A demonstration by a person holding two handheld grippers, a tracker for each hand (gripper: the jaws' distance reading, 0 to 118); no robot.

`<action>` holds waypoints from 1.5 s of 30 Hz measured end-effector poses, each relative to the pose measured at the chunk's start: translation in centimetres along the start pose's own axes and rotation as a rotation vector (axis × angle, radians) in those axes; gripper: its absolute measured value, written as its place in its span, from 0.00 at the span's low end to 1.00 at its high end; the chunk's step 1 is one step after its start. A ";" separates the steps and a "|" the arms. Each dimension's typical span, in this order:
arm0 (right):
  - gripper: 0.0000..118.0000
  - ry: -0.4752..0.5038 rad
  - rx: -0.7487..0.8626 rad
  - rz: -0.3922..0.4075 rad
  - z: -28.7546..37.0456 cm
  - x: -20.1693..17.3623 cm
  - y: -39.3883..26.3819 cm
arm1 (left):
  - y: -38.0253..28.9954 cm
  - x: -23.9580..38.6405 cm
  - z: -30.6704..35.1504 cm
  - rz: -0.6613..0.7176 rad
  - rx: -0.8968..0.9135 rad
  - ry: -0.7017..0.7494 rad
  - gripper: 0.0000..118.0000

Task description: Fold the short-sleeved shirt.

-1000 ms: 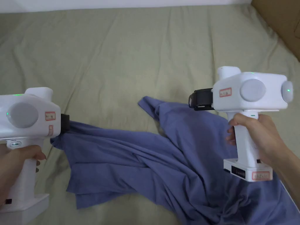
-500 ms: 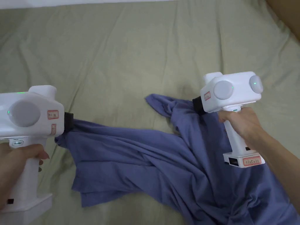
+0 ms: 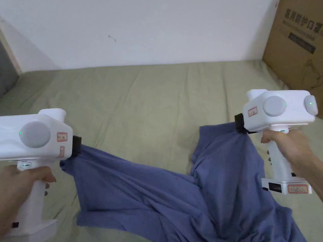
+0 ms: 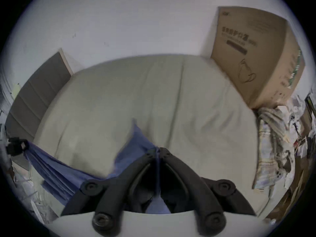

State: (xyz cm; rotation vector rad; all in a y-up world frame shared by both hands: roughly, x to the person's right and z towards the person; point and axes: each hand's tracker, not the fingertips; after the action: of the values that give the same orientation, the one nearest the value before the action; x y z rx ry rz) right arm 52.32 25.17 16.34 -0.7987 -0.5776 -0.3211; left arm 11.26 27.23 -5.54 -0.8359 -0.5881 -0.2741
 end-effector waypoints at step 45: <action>0.04 -0.044 0.602 -0.191 23.3 2.8 32.0 | 33.9 -3.1 11.4 -0.003 0.562 0.230 0.03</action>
State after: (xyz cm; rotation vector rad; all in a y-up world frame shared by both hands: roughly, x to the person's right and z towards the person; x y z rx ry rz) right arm 61.44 63.61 12.42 -0.1708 -0.7453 -0.2823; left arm 19.64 57.86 -22.21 -0.2553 -0.4185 -0.1891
